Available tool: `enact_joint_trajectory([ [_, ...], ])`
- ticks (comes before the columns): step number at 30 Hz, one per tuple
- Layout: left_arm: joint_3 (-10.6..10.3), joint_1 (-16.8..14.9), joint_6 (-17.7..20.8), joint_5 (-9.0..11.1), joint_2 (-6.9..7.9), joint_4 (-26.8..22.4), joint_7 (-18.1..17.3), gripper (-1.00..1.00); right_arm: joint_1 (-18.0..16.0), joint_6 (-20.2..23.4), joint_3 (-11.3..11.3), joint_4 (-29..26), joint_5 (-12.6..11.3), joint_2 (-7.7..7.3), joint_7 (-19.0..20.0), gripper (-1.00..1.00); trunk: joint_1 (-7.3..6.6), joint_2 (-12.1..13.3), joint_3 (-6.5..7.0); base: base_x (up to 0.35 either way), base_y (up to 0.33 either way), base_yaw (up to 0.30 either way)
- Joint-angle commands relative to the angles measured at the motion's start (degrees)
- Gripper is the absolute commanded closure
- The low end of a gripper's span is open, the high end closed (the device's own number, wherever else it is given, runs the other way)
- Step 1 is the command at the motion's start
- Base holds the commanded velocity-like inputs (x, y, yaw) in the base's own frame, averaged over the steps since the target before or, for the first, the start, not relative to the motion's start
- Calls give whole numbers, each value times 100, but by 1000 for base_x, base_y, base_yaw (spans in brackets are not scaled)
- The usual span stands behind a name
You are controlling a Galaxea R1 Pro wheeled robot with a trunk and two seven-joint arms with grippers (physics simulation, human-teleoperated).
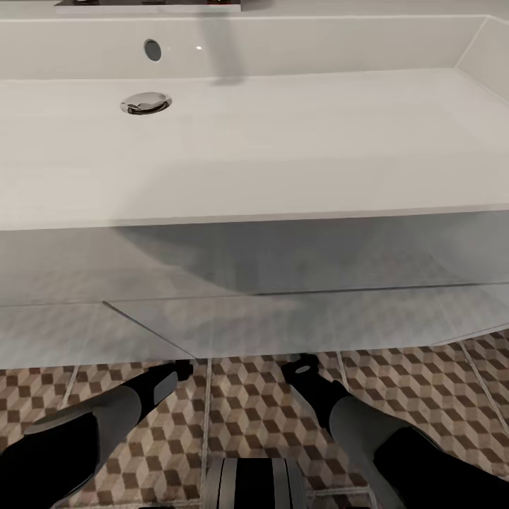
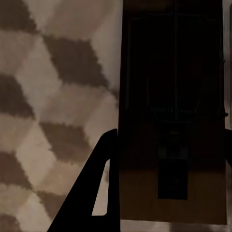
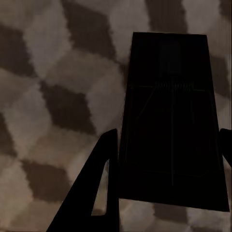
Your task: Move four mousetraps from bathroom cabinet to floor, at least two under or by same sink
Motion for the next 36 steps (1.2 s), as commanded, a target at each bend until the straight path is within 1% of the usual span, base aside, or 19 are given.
enact_joint_trajectory([
  [1,-35,-27,28,21,6,-19,43,100,-22,30,49,-2,-67,0,-36,100,-1,-1,-3,0,0,0],
  [8,-29,-94,39,21,6,-17,43,100,-65,36,49,3,-96,0,-36,100,-1,-1,-3,0,0,0],
  [16,-20,-95,23,30,18,21,43,100,-105,36,49,4,-403,0,-27,100,-1,-1,-3,0,0,0],
  [29,-20,-92,6,30,21,4,43,100,-121,52,49,18,-453,0,-35,100,-1,-1,-3,0,0,0],
  [30,-20,-93,7,30,21,6,43,100,-150,94,49,34,-458,0,-35,100,-1,-1,-3,0,0,0],
  [34,-20,-94,18,36,16,8,43,100,-218,527,49,52,-502,0,-30,100,-1,-1,-3,0,0,0],
  [36,-17,-94,21,38,13,4,43,100,-245,665,49,51,-528,0,-28,100,-1,-1,-3,0,0,0],
])
